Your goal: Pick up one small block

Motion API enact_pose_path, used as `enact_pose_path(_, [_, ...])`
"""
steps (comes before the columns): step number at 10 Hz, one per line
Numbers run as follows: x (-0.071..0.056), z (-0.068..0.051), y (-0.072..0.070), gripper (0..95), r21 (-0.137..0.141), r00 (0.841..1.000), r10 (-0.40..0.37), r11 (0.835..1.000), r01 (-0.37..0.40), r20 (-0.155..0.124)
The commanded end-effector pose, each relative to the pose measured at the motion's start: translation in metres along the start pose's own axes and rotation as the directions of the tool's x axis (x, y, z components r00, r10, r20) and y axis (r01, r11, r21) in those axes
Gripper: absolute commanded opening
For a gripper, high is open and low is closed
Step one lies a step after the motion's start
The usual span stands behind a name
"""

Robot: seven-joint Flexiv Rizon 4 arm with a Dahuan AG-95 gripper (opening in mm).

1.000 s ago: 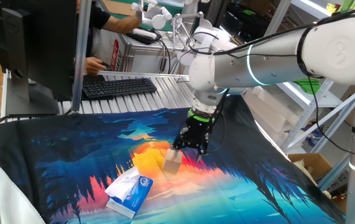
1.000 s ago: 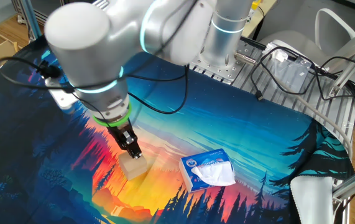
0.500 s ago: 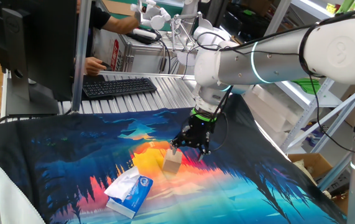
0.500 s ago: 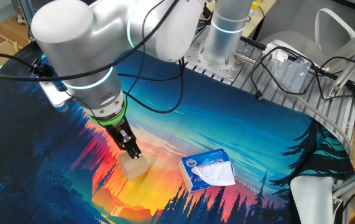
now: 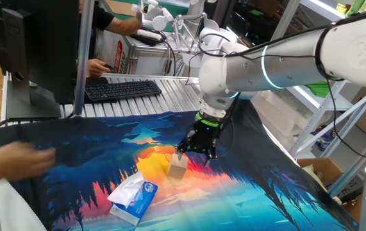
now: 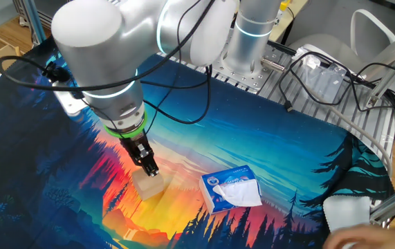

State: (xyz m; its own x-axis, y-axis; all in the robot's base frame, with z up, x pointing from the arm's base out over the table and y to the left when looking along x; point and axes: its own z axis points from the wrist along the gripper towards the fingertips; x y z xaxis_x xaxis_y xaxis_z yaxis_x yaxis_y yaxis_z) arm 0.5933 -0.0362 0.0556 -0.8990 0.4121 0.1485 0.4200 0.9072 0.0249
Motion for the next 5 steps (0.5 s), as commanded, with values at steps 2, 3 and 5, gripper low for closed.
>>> enact_pose_path(2, [0.0001, -0.0005, -0.0003, 95.0, 0.010, 1.000, 0.025, 1.000, -0.025, 0.007])
enact_pose_path(3, [0.0001, -0.0005, -0.0003, 95.0, 0.011, 1.000, 0.018, 1.000, -0.018, 0.007])
enact_pose_path(5, [0.0001, -0.0005, -0.0003, 95.0, 0.014, 1.000, 0.007, 1.000, -0.007, 0.012])
